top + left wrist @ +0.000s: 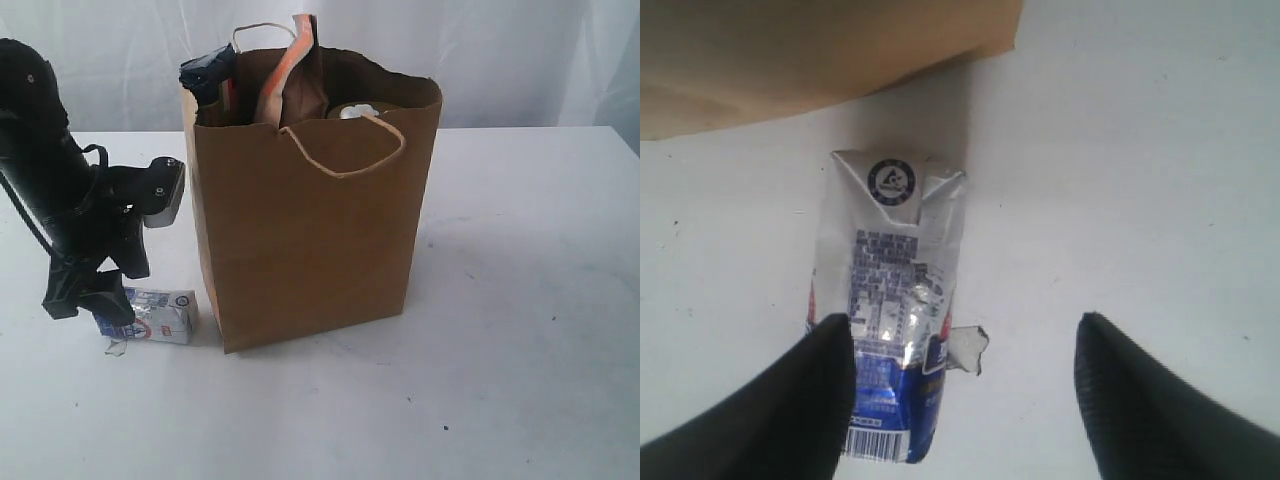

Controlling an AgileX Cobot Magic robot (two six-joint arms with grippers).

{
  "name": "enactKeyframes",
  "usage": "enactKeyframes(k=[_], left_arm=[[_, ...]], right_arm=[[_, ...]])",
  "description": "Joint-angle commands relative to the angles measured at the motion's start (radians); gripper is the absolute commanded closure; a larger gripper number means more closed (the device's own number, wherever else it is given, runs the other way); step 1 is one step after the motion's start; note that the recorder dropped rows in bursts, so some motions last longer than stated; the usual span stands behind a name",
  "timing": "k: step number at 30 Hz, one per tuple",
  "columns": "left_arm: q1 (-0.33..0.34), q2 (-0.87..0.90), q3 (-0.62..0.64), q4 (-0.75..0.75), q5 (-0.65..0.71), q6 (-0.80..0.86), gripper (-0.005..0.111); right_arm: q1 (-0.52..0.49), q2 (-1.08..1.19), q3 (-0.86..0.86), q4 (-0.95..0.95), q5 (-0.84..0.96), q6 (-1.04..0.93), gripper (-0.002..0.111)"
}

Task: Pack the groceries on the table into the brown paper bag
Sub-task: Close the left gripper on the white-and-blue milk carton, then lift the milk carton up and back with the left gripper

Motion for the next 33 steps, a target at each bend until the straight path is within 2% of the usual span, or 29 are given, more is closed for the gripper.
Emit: enactKeyframes(k=[1, 16, 27, 30, 33], left_arm=[[0.013, 0.025, -0.005, -0.013, 0.001, 0.025, 0.041], [0.013, 0.147, -0.007, -0.016, -0.101, 0.045, 0.041], [0.013, 0.24, -0.007, -0.04, -0.093, 0.026, 0.041], [0.013, 0.251, -0.007, -0.04, -0.079, -0.004, 0.049], [0.013, 0.251, -0.007, -0.04, -0.054, -0.022, 0.068]], right_arm=[[-0.006, -0.007, 0.006, -0.003, -0.006, 0.005, 0.108], [-0.006, -0.007, 0.006, -0.003, -0.006, 0.005, 0.108], [-0.006, -0.007, 0.006, -0.003, -0.006, 0.005, 0.108], [-0.006, -0.007, 0.006, -0.003, -0.006, 0.005, 0.108], [-0.006, -0.007, 0.006, -0.003, -0.006, 0.005, 0.108]])
